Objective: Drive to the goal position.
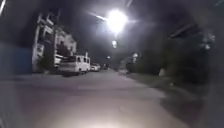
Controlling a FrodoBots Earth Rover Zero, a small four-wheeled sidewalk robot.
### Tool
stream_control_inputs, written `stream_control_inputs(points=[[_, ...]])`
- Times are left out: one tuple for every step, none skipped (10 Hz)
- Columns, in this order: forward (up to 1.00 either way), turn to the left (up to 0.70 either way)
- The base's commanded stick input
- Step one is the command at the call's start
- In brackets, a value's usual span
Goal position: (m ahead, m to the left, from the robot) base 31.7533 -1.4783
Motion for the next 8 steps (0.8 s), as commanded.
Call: stream_control_inputs(points=[[0.70, 0.00], [0.70, 0.00], [0.70, 0.00], [0.70, 0.00], [0.70, 0.00], [0.70, 0.00], [0.70, 0.00], [0.70, 0.00]])
